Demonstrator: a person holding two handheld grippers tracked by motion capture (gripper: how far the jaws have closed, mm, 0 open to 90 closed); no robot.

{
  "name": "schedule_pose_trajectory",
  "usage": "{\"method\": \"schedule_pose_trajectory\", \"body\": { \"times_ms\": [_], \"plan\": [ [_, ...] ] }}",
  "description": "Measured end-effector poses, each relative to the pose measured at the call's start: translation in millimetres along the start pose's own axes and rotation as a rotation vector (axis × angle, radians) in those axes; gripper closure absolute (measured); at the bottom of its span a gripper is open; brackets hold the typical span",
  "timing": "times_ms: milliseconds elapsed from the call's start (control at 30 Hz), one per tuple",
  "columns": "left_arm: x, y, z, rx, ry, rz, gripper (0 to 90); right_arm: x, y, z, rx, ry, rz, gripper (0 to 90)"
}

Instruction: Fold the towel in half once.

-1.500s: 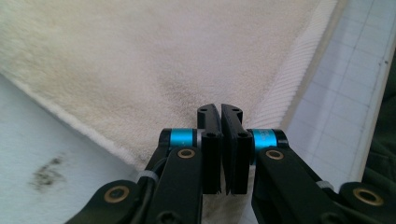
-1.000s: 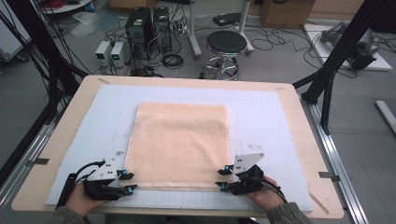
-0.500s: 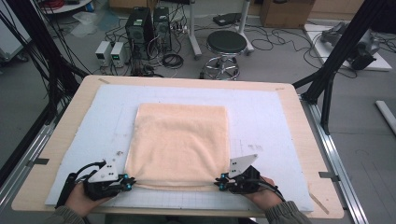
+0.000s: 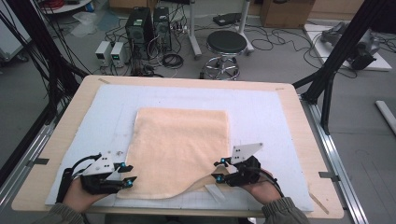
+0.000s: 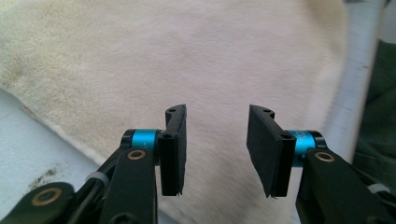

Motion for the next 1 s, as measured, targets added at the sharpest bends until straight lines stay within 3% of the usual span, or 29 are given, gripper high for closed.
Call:
{"method": "schedule_pose_trajectory", "body": {
  "times_ms": [67,233,433,533,667,867,1000],
  "plan": [
    [7.1,-0.1,-6.1,-0.012,0.007,-0.01,57.5,0.4,-0.5,2.4,0.005,0.019,0.002,57.4],
    [13.0,-0.4,-14.1,-0.026,0.024,-0.023,56.9,-9.4,-7.9,-7.3,-0.051,0.053,-0.032,53.0],
    [12.0,3.8,-16.4,-0.026,0.052,-0.009,56.7,-26.3,-7.4,-10.5,-0.032,0.077,0.028,48.7],
    [11.7,5.4,-16.1,-0.027,0.062,0.003,56.7,-33.1,-2.7,-12.9,-0.047,0.097,0.052,47.1],
    [13.1,7.1,-19.7,-0.026,0.077,0.011,56.5,-39.0,-1.2,-10.9,-0.053,0.054,0.055,46.9],
    [14.4,8.5,-22.2,-0.029,0.074,0.02,54.6,-31.4,-0.3,-4.1,-0.03,0.047,0.051,47.6],
    [15.5,5.7,-15.2,-0.005,0.031,0.005,52.2,-16.8,-2.7,-3.3,-0.053,0.028,-0.019,50.7]
  ]
}}
Point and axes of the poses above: each handheld gripper's, and its own axes: x roughly forward along the jaws, y roughly out of its top, z roughly to its right, the point moved 1 cm from there along x, roughly forward along the jaws, and after that the axes turned 7 degrees about -y, right-handed, at the moved point
